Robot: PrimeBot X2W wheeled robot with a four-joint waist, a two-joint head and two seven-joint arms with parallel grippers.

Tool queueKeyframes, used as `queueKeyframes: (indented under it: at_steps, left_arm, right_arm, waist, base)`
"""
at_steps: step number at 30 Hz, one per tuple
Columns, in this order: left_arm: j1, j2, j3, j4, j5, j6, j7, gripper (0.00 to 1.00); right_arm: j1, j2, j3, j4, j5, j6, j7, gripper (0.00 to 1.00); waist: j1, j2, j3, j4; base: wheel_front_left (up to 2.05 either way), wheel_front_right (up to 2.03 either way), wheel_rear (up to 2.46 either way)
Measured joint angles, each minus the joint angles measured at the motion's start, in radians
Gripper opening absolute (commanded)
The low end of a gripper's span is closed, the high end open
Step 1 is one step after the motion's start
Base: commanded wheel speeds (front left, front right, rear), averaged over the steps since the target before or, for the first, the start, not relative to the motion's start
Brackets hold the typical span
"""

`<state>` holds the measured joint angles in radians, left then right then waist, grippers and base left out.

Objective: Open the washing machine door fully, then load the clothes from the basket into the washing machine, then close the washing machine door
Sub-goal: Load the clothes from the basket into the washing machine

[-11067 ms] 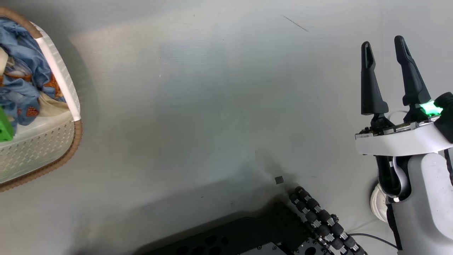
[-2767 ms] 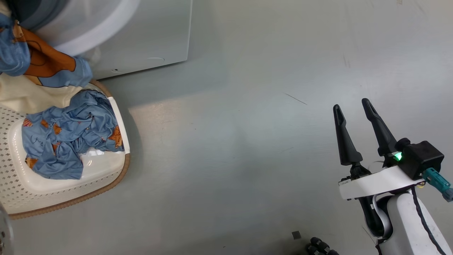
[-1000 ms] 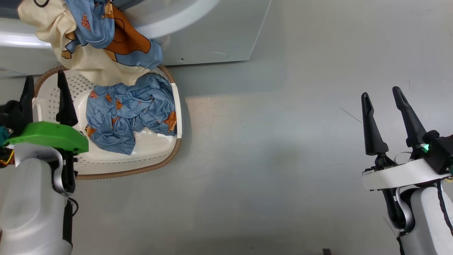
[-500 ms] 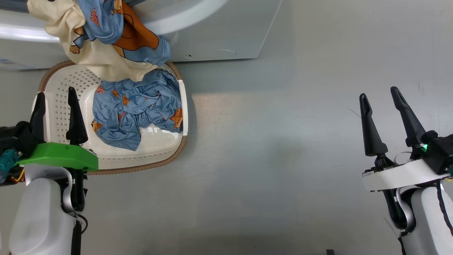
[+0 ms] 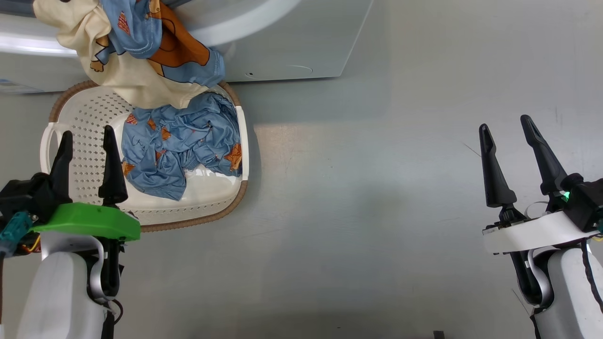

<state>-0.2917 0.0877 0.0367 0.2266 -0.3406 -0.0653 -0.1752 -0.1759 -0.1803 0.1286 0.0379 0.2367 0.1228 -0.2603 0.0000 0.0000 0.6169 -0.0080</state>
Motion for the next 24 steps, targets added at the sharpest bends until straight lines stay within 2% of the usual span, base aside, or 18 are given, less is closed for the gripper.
queueKeyframes:
  at_steps: [16, 24]
  left_arm:
    - [0.08, -0.007, -0.003, -0.144, -0.011, 0.031, 0.06, 1.0]
    - [0.09, -0.007, 0.007, -0.172, -0.04, 0.031, 0.088, 1.0]
  right_arm:
    - [-0.002, 0.0, 0.003, 0.0, 0.0, 0.0, 0.0, 1.0]
    - [-0.006, 0.004, 0.011, 0.0, 0.0, 0.0, 0.0, 1.0]
  waist:
    - [0.0, 0.0, 0.002, 0.006]
    - [0.0, 0.0, 0.01, -0.004]
  base:
    - [0.0, 0.0, 0.0]
    - [0.0, 0.0, 0.0]
